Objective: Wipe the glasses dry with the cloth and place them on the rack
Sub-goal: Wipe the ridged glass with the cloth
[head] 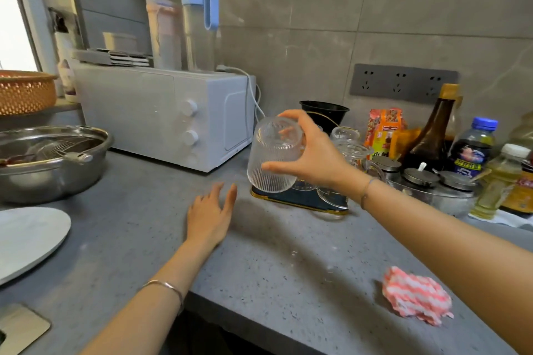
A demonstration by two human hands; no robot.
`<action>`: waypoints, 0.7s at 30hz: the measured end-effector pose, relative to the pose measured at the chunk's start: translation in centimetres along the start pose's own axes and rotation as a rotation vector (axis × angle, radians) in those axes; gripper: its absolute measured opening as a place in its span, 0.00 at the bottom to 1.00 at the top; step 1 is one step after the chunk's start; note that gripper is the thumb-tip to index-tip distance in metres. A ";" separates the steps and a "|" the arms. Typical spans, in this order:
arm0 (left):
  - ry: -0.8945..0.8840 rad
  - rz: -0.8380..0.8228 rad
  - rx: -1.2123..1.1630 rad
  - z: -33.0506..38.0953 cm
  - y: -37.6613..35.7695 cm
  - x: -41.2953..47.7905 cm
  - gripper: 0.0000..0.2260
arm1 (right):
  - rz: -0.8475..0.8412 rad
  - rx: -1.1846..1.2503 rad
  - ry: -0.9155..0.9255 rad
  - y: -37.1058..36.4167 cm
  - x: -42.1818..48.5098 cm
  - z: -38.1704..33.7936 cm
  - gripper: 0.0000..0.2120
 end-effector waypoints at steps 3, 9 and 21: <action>-0.006 -0.006 0.015 -0.9 -0.7 0.7 0.33 | 0.060 0.016 -0.028 0.4 2.1 0.5 0.40; -0.039 0.039 0.152 -1.0 -1.2 0.9 0.41 | 0.093 0.005 -0.112 0.4 4.8 1.9 0.41; -0.025 0.072 0.084 -0.6 -1.1 0.6 0.34 | -0.106 -0.149 -0.202 -1.9 7.2 5.2 0.42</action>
Point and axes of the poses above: each hand's wrist, its own x-axis towards the middle knuckle, its own y-axis out of the back of the hand, z = x × y, the point moved 1 cm from there along x, towards the middle knuckle, and after that the axes turned 14 degrees about y, right-handed, at the moved point
